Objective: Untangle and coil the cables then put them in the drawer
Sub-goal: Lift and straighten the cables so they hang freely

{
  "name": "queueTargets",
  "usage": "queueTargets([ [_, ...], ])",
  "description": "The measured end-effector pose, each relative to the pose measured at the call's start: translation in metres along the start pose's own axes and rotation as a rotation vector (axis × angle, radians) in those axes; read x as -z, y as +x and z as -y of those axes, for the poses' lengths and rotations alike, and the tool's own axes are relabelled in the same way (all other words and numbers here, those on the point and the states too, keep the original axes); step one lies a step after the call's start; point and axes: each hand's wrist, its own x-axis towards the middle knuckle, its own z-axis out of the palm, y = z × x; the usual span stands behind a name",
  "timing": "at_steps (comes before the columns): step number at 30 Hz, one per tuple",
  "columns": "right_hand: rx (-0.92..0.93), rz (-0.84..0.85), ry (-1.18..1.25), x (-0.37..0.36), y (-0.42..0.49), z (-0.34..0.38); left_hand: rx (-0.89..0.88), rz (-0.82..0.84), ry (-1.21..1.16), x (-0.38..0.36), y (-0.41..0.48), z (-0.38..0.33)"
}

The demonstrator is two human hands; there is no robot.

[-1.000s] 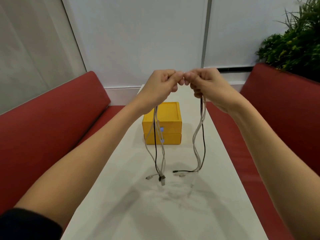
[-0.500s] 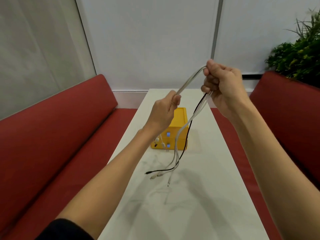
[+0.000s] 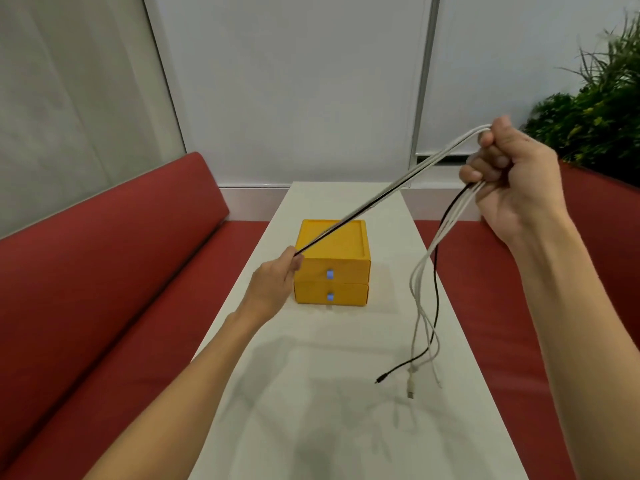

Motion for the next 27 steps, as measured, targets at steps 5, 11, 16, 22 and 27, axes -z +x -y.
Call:
queueTargets([
  [5,-0.021,-0.025,0.021,0.015,-0.001,-0.012,0.085,-0.059,0.177,0.012,0.004,0.016],
  [11,-0.032,-0.091,0.002,0.039,0.000,-0.023,0.202,-0.113,0.202,0.036,0.019,0.032],
  [16,-0.024,-0.126,-0.378,0.072,-0.002,-0.067,0.273,-0.356,-0.026,0.069,0.064,0.019],
  [22,0.189,-0.028,-0.903,0.085,0.028,-0.074,0.317,-0.482,-0.220,0.092,0.101,-0.007],
  [27,0.208,0.041,-1.116,0.077,0.033,-0.078,0.367,-0.480,-0.500,0.102,0.104,-0.028],
])
